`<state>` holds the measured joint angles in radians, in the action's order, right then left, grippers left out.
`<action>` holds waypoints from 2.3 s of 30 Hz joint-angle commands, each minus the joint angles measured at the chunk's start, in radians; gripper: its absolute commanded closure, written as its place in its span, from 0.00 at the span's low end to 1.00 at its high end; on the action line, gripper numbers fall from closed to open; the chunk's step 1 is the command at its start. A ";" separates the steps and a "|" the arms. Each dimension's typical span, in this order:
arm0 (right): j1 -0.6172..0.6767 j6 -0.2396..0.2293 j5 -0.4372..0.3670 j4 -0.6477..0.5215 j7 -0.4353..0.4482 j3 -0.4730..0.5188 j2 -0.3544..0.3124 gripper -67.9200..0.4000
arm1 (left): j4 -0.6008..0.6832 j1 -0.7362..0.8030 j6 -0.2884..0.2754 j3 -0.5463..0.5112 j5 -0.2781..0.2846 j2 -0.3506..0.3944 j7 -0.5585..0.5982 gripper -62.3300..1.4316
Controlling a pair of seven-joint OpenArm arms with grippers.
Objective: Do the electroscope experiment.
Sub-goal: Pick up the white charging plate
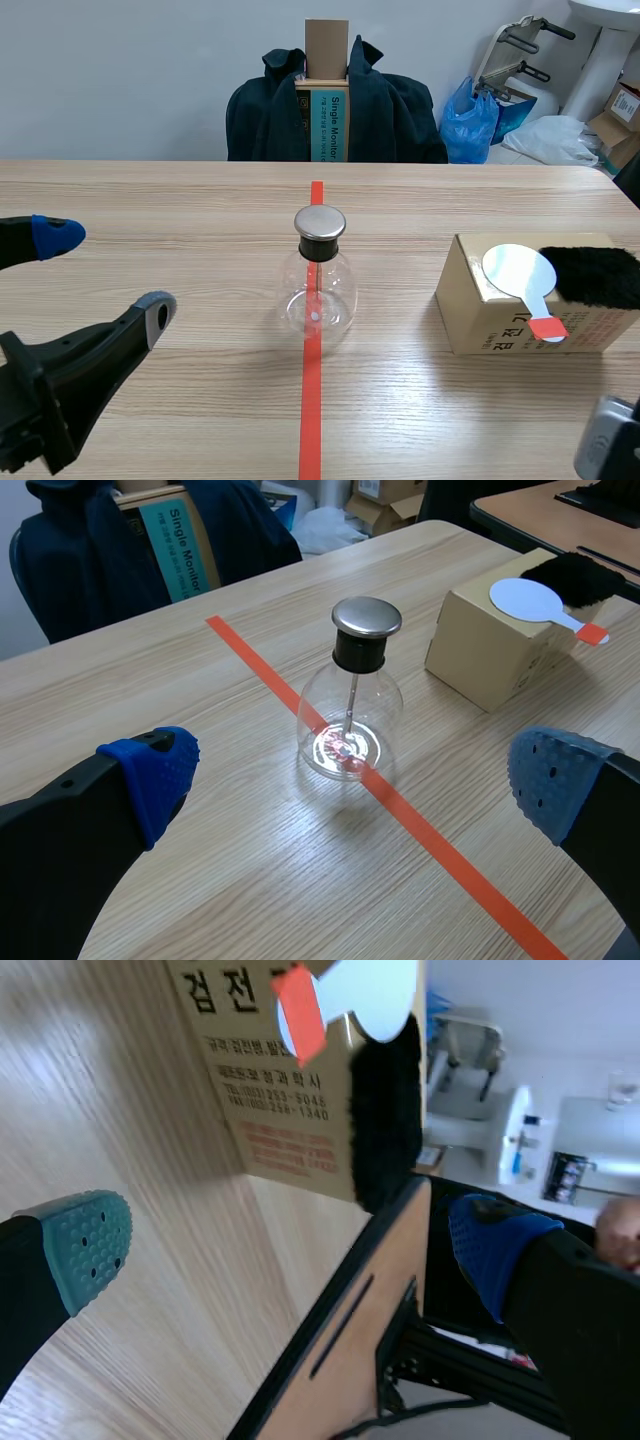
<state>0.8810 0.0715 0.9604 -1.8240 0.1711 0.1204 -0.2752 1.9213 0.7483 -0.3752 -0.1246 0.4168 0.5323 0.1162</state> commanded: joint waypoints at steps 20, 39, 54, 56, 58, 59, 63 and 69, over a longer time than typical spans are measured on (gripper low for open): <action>-0.343 0.229 0.170 0.341 0.134 -0.115 -0.013 0.00 | 0.008 0.002 -0.002 0.006 0.006 -0.006 0.014 0.00; -0.380 0.232 0.178 0.346 0.171 -0.126 -0.013 0.05 | 0.008 0.002 -0.002 0.006 0.006 -0.006 0.014 0.00; -0.380 0.232 0.178 0.346 0.172 -0.126 -0.013 0.87 | 0.008 0.002 -0.002 0.006 0.006 -0.006 0.014 0.00; -0.380 0.232 0.178 0.346 0.172 -0.126 -0.013 0.96 | 0.008 0.002 -0.002 0.006 0.006 -0.006 0.014 0.00; -0.380 0.232 0.177 0.346 0.172 -0.126 -0.013 0.98 | 0.008 0.002 -0.002 0.006 0.006 -0.006 0.014 0.00; -0.380 0.232 0.177 0.346 0.172 -0.126 -0.013 0.98 | 0.008 0.002 -0.002 0.006 0.006 -0.006 0.014 0.00; -0.380 0.262 0.176 0.346 0.172 -0.125 -0.013 0.98 | 0.008 0.002 -0.002 0.006 0.006 -0.006 0.014 0.00; -0.377 0.333 0.094 0.280 0.181 -0.093 -0.019 0.98 | 0.008 0.002 -0.002 0.006 0.006 -0.005 0.014 0.00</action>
<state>0.5117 0.3862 1.0695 -1.4910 0.3439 0.0006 -0.2745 1.9213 0.7483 -0.3752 -0.1246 0.4164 0.5320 0.1162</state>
